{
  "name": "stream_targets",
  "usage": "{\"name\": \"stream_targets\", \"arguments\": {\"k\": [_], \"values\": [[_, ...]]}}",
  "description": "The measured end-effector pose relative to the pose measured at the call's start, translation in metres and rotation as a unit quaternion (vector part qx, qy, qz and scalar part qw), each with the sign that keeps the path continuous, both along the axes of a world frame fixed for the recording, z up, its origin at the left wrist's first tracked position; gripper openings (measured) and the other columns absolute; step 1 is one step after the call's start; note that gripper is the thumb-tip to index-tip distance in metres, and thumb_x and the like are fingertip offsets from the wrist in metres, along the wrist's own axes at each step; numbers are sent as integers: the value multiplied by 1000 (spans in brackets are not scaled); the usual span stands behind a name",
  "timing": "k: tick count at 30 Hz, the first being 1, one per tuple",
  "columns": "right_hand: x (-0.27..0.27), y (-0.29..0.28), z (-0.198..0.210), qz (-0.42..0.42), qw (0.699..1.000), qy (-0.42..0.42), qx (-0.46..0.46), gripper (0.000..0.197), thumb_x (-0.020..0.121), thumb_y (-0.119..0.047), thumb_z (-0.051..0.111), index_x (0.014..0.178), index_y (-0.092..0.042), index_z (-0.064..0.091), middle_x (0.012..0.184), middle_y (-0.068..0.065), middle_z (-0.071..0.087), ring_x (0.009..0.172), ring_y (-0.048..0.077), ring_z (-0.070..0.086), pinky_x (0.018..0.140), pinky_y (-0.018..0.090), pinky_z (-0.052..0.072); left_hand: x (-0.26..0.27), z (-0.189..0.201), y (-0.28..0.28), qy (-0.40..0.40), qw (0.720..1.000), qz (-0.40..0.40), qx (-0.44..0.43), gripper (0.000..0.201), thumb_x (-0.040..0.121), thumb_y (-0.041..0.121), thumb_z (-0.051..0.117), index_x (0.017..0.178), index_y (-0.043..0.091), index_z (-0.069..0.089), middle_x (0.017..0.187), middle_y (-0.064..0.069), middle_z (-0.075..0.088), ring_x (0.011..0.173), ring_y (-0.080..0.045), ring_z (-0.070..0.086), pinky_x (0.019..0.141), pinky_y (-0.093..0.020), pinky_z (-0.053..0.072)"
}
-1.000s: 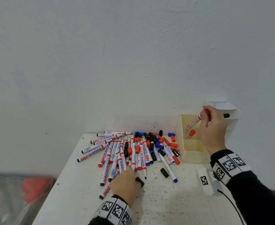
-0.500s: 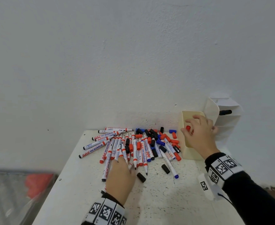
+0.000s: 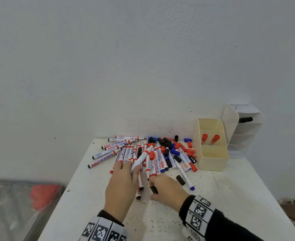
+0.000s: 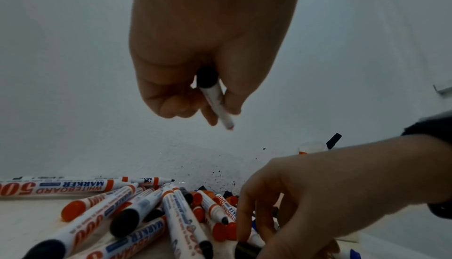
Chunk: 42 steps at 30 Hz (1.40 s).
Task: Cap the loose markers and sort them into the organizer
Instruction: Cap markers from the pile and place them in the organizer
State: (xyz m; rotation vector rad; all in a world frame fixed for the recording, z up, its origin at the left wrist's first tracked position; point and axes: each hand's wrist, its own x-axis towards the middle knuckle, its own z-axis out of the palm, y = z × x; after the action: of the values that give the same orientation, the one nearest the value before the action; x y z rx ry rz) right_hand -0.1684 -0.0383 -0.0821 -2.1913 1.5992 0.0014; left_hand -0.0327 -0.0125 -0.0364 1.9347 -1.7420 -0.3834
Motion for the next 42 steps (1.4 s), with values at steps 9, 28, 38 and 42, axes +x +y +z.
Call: {"name": "stream_targets", "arguments": {"k": [9, 28, 38, 42], "values": [[-16, -5, -14, -52, 985, -143, -84, 27, 93, -23, 45, 119, -24, 52, 104, 0, 58, 87, 13, 58, 81, 28, 52, 5, -22, -9, -43, 998, -27, 40, 33, 99, 38, 25, 120, 26, 48, 90, 6, 57, 76, -13, 54, 60, -27, 43], [-37, -23, 13, -99, 945, -282, -134, 31, 96, -1, 39, 117, -9, 59, 106, -3, 40, 101, 6, 40, 85, 4, 30, 6, -44, -9, -59, 997, -38, 37, 31, 100, 31, 27, 121, 23, 48, 103, 1, 55, 88, -14, 37, 72, -25, 37], [-31, -16, 10, -134, 913, -383, -42, 16, 97, -31, 43, 89, -22, 54, 84, 10, 57, 76, 26, 54, 72, 33, 48, 11, -42, -7, 8, 992, -125, 29, 28, 98, 26, 36, 112, 17, 58, 77, 5, 52, 68, -9, 46, 56, -19, 32], [-23, -20, 5, -239, 924, -299, 11, 47, 98, -45, 29, 60, -17, 35, 58, 1, 35, 57, 16, 37, 56, 29, 30, 1, -34, 11, -22, 988, -149, 7, 28, 97, 36, 37, 103, 21, 59, 65, 10, 48, 55, -3, 40, 47, -16, 25]]}}
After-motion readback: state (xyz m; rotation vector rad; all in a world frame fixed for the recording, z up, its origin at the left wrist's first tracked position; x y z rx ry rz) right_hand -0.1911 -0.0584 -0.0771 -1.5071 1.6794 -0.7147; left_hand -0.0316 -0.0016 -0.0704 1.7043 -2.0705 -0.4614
